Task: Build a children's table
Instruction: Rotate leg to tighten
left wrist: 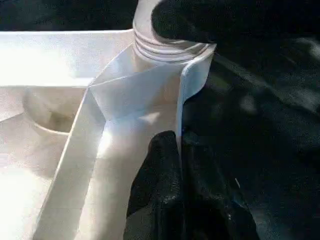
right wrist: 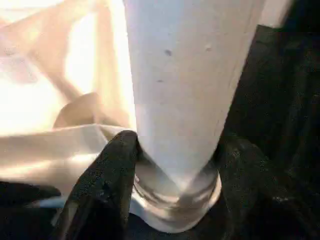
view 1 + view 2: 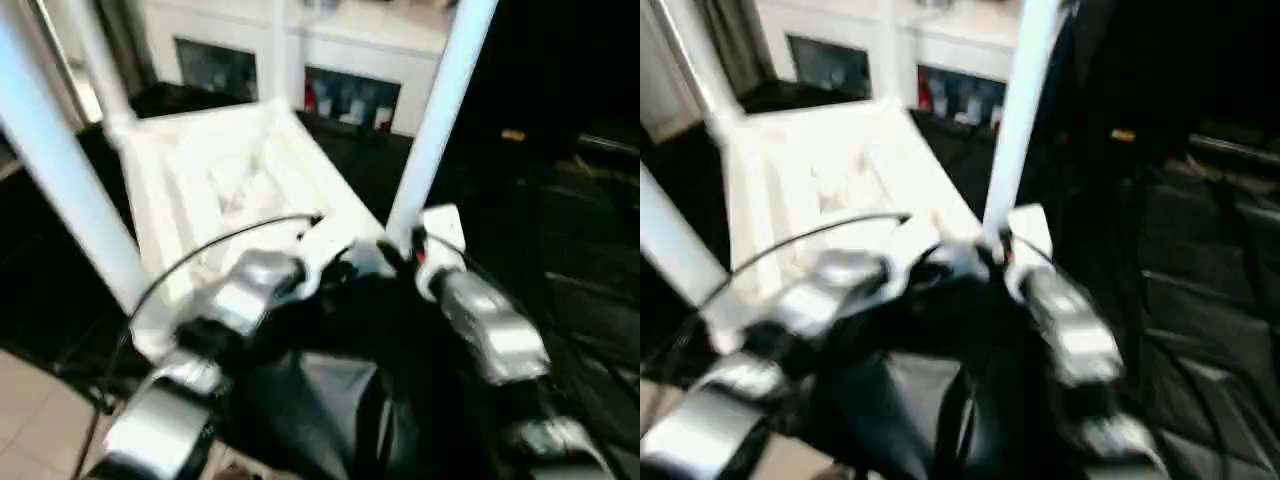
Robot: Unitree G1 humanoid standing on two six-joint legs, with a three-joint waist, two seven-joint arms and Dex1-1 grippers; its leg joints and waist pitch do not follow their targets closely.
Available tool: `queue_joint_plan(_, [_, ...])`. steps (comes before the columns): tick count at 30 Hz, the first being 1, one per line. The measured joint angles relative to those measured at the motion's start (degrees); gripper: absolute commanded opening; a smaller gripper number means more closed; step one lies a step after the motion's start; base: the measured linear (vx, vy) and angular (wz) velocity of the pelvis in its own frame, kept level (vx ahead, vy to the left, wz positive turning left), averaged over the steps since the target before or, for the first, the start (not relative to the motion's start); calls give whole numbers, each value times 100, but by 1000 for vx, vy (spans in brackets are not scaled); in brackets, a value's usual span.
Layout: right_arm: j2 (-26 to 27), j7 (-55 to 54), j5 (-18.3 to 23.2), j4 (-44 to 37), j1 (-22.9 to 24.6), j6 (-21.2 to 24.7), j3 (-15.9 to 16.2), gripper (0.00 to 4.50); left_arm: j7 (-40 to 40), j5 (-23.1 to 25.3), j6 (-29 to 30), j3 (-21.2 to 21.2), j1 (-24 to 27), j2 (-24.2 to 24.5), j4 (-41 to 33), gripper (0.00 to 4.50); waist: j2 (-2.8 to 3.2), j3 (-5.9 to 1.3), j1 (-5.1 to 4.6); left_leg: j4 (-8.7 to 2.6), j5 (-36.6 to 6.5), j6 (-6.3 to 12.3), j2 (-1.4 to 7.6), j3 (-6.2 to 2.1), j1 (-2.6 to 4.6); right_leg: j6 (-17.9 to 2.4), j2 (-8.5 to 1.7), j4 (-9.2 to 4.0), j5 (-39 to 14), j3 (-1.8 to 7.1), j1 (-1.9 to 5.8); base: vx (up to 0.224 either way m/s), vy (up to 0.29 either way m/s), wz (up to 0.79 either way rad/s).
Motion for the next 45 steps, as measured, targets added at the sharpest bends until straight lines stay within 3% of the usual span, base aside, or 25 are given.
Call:
queue_joint_plan(3, [280,25,39,207,65,-38,82,247,293,10,-40,95,-122,-5,166,0,-3,1,-118,0,0,0,-1,-17,-17,-9,2,-8,14,-10,-23,0,0,0])
queue_joint_plan(4, [338,83,71,271,127,-42,127,275,300,9,-50,96,-146,-11,169,0,-2,2,-121,-1,0,0,-1,-24,-29,-15,2,-11,37,-16,-34,0,0,0])
queue_joint_plan(9, [213,386,186,288,169,-157,148,294,57,5,-149,80,-150,70,149,0,3,4,-51,-22,0,0,3,-23,-25,-41,6,-9,57,-19,-33,0,0,0])
queue_joint_plan(10, [119,547,184,277,180,-199,162,318,-68,1,-183,79,-141,133,121,0,5,5,-51,-24,0,0,3,-22,-27,-42,7,-12,55,-19,-36,0,0,0])
queue_joint_plan(17, [-673,1649,185,-269,381,-59,568,366,-770,-64,-333,20,48,544,-269,0,10,35,-9,-25,0,0,3,-15,-34,-43,6,-20,55,-15,-41,0,0,0])
queue_joint_plan(21, [-1599,2318,221,-979,502,239,502,407,-1480,-144,-453,-34,255,879,-544,0,30,46,84,-29,0,1,4,-5,-22,-37,5,-21,51,-9,-34,0,0,0])
queue_joint_plan(25, [-1999,2851,300,-1479,654,382,454,439,-2132,-295,-562,-59,510,1228,-884,0,31,46,92,-42,0,0,5,-3,-11,-28,6,-21,44,-10,-29,0,0,0])
queue_joint_plan(29, [-2246,3160,313,-1486,805,401,516,446,-2997,-549,-612,-156,859,1600,-1409,0,59,49,126,-42,0,0,4,11,-17,-33,2,-24,40,-2,-29,0,0,0])
queue_joint_plan(32, [-2448,3604,467,-1741,950,444,620,446,-3199,-624,-557,-193,1001,1722,-1679,0,57,51,120,-43,0,0,6,17,-23,-31,2,-28,39,2,-29,0,0,0])
queue_joint_plan(36, [-2412,4175,732,-2187,1125,603,1024,446,-3421,-671,-442,-294,1088,1729,-1937,0,57,52,135,-44,0,1,8,16,-30,-29,2,-30,37,-2,-31,0,0,0])
queue_joint_plan(45, [-2429,4458,830,-2317,1137,616,1104,446,-3614,-671,-406,-384,1200,1749,-2155,0,53,53,161,-42,0,0,9,16,-32,-30,1,-29,37,-1,-30,0,0,0])
